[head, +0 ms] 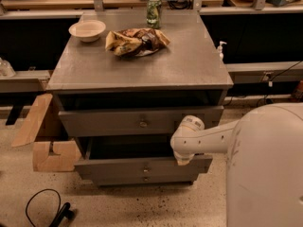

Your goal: Open middle drawer

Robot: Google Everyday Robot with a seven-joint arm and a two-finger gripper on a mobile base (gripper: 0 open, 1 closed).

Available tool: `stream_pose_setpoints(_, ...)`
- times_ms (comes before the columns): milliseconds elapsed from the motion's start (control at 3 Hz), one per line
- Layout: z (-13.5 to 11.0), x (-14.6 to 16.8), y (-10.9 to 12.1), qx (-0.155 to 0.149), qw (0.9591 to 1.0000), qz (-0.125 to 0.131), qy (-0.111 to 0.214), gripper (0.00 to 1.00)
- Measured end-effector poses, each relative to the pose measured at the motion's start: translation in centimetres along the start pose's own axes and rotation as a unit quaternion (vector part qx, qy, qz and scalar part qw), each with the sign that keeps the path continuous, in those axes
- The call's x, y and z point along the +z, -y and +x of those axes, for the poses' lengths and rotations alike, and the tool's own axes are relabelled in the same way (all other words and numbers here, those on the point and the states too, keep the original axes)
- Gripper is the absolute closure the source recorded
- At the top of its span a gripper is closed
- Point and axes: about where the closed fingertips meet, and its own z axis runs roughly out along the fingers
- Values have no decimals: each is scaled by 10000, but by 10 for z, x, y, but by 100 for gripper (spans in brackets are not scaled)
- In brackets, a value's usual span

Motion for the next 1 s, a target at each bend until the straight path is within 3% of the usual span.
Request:
stream_pose_setpoints(667, 0, -13, -10, 59, 10000, -36, 65, 100)
stream_pose_setpoints(1000, -4, -21, -33, 111, 9994, -270, 206, 100)
